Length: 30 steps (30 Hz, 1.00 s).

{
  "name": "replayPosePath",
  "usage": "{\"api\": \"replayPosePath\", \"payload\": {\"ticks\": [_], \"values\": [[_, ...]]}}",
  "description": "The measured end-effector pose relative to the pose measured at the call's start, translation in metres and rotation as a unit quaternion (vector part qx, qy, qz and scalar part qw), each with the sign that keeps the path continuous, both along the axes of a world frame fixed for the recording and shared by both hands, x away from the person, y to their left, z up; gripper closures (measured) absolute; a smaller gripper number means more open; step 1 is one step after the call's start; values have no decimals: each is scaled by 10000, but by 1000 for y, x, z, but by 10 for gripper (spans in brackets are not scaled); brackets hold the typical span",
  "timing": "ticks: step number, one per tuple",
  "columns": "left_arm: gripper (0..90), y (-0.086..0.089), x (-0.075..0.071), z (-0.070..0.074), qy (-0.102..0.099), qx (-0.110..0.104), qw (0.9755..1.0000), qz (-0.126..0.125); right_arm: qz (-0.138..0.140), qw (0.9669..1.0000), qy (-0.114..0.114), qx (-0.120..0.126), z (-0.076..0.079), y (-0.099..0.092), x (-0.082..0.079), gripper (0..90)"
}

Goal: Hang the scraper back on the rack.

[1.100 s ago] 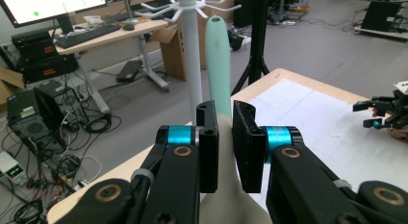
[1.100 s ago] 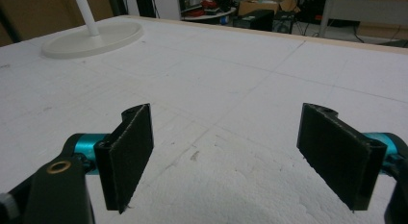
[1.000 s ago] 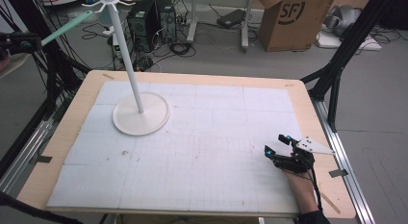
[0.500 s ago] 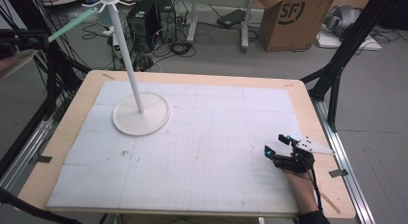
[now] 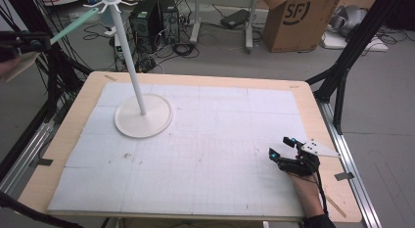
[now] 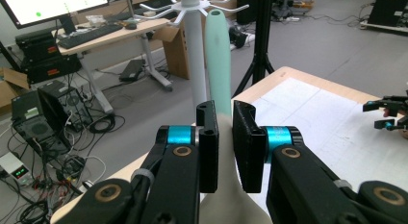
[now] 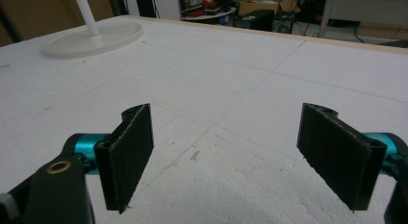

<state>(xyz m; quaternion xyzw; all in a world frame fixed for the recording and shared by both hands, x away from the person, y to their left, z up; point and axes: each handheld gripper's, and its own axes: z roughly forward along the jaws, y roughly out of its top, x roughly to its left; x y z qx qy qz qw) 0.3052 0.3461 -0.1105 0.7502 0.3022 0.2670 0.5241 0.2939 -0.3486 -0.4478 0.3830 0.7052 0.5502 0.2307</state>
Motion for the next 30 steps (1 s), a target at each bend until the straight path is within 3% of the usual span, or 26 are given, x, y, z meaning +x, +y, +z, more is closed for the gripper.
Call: {"api": "replayPosePath", "payload": {"ticks": [14,30], "values": [[813,-1,-1,1,-99,-36,9999,-63,4,10000,-7,-3,0,0,0,194],[814,-5,1,0,-88,84,9999,-29,-2,10000,3,5,0,0,0,194]]}}
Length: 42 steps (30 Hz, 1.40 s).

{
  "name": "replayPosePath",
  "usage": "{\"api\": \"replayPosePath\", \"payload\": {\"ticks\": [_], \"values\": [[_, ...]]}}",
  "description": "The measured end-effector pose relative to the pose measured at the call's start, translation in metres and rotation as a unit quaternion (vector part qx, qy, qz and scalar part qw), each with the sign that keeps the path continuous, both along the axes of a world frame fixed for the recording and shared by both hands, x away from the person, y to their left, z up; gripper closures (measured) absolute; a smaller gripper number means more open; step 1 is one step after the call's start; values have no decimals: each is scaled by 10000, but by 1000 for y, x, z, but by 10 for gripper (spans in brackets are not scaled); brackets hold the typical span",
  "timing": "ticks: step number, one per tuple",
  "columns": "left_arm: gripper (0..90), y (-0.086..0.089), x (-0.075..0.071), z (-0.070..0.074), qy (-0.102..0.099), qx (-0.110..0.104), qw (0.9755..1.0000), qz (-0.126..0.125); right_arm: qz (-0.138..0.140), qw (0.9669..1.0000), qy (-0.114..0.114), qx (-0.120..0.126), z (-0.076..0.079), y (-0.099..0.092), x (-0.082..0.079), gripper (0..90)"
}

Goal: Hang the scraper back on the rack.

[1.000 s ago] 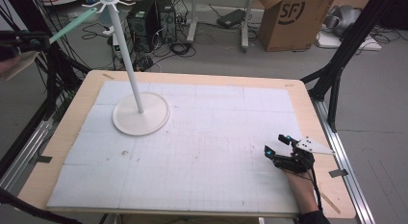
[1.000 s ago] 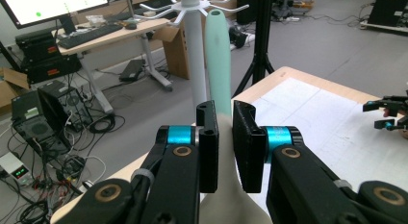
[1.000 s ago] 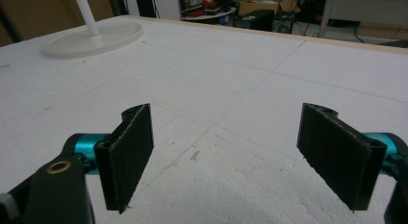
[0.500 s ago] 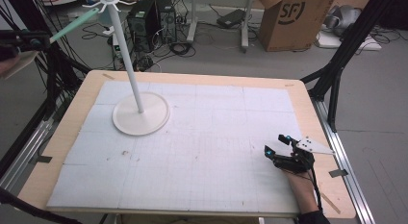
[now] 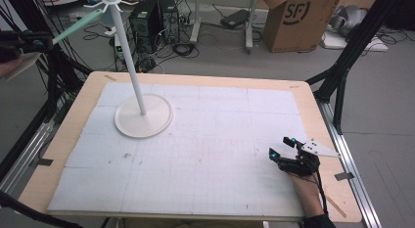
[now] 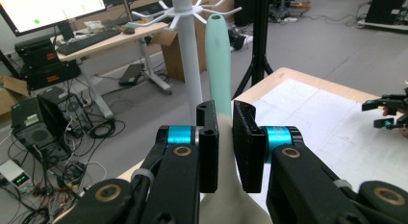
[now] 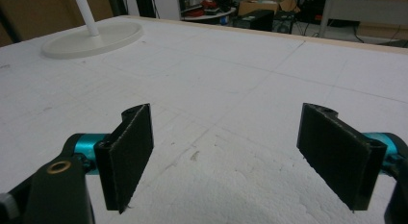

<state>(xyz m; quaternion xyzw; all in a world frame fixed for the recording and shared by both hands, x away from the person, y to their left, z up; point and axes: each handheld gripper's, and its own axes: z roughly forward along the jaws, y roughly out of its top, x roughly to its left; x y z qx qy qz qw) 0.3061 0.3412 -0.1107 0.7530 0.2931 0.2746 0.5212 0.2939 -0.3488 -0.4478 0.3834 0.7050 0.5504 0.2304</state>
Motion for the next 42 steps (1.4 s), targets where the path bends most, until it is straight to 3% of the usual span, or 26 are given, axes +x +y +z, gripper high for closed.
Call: {"api": "replayPosePath", "payload": {"ticks": [13,26,33,34,37,39,42], "values": [[813,1,7,-8,75,98,9996,252,-2,10000,-11,10,0,0,0,194],[812,-1,13,-12,160,204,9992,309,0,10000,1,14,0,0,0,194],[799,-2,15,-15,219,160,9991,323,4,10000,-2,13,0,0,0,194],[779,-2,15,-16,208,120,9991,336,4,10000,1,14,0,0,0,194],[598,-3,15,-18,268,-1,9993,274,-1,10000,-1,14,0,0,0,194],[487,-5,14,-21,200,55,9996,192,1,10000,-2,14,0,0,0,194],[356,-8,8,-31,56,-40,10000,40,2,10000,-2,16,0,0,0,194]]}}
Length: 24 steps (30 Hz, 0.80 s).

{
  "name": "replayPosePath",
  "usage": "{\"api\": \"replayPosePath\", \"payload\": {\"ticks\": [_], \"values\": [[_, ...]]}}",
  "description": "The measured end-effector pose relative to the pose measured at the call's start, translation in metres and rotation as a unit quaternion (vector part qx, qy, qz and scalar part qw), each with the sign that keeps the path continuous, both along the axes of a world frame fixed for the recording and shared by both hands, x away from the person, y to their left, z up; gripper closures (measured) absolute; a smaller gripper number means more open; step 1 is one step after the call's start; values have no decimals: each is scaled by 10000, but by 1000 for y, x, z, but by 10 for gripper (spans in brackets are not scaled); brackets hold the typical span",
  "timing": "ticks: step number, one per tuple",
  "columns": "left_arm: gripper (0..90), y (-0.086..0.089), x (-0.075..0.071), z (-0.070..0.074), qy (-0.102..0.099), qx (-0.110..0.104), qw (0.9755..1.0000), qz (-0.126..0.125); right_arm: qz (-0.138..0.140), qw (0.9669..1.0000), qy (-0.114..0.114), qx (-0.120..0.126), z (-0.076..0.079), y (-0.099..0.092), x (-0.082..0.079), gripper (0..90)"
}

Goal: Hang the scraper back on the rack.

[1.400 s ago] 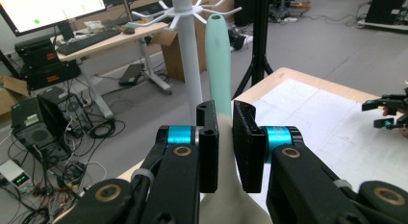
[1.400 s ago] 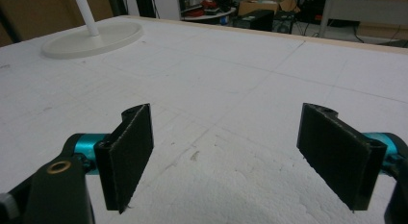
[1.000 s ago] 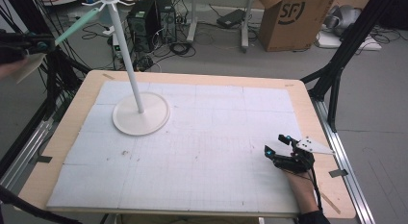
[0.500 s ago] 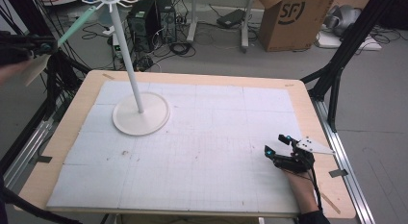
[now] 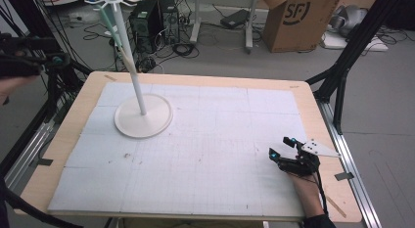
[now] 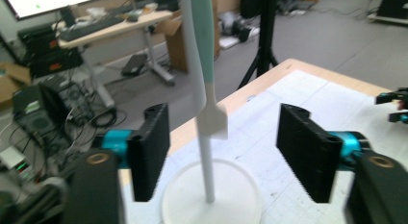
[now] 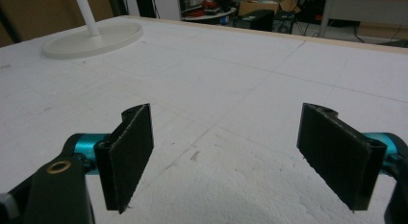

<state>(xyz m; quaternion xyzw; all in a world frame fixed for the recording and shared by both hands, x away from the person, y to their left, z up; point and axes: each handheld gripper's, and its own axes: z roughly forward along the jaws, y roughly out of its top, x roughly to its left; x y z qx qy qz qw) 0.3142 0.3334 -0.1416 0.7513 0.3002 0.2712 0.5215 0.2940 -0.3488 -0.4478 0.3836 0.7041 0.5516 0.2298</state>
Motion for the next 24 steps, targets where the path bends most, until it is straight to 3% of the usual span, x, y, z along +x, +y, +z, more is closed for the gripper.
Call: {"api": "replayPosePath", "payload": {"ticks": [3,7,16,19,24], "values": [[302,-4,-7,-19,-152,-64,9998,-128,9,10000,2,3,0,0,0,194],[255,-11,-16,-59,-255,-206,9986,-426,6,10000,0,5,0,0,0,194],[226,-32,-29,-181,-96,-508,9952,-835,3,10000,31,29,0,-1,0,194],[221,-36,-32,-213,-53,-662,9941,-860,13,10000,6,-6,0,-1,0,194],[220,-42,-38,-255,73,-674,9940,-860,7,10000,-26,-55,0,0,0,194]]}}
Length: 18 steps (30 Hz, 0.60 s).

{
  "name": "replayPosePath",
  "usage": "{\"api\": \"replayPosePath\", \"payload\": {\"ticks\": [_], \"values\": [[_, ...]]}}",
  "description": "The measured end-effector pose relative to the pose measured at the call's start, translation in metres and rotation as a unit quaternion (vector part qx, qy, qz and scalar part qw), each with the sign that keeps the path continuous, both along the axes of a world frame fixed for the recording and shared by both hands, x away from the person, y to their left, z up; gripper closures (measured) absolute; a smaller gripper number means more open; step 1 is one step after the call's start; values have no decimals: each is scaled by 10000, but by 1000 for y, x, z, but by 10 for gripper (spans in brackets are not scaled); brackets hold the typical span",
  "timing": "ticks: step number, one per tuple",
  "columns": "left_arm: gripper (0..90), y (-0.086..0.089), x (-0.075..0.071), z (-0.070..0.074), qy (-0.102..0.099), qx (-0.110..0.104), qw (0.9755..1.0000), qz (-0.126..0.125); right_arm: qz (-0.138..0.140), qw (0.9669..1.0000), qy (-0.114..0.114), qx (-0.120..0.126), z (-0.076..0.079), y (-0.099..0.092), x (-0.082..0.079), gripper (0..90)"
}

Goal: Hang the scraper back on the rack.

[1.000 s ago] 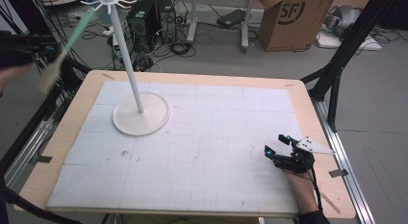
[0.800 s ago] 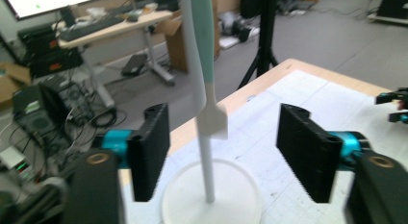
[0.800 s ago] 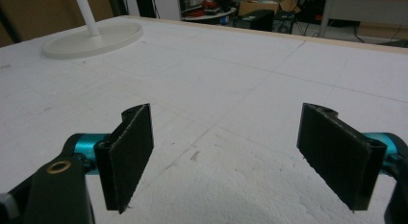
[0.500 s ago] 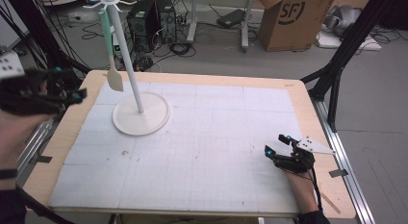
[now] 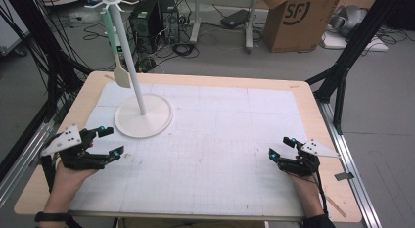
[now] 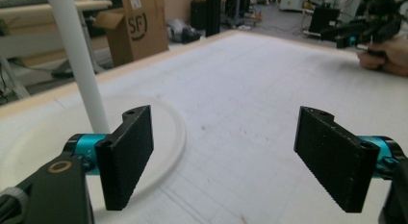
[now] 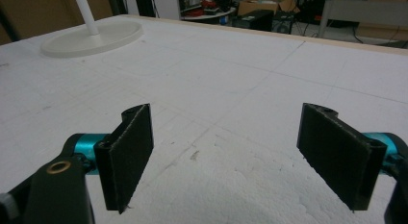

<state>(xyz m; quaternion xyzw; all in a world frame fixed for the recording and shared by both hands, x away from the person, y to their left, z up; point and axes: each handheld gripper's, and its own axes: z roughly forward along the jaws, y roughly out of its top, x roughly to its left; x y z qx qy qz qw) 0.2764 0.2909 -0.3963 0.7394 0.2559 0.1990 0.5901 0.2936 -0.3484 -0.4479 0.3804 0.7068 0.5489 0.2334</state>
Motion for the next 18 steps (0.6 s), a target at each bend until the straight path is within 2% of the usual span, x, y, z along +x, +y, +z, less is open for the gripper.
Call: {"api": "replayPosePath", "payload": {"ticks": [6,14,18], "values": [[216,-3,-7,-27,103,-157,9997,-158,-18,10000,3,17,0,0,0,194],[210,-8,-10,-42,53,-54,9999,-96,-10,10000,3,17,0,0,0,194],[209,-10,-9,-48,137,25,9998,-104,-16,10000,1,19,0,0,0,193]]}}
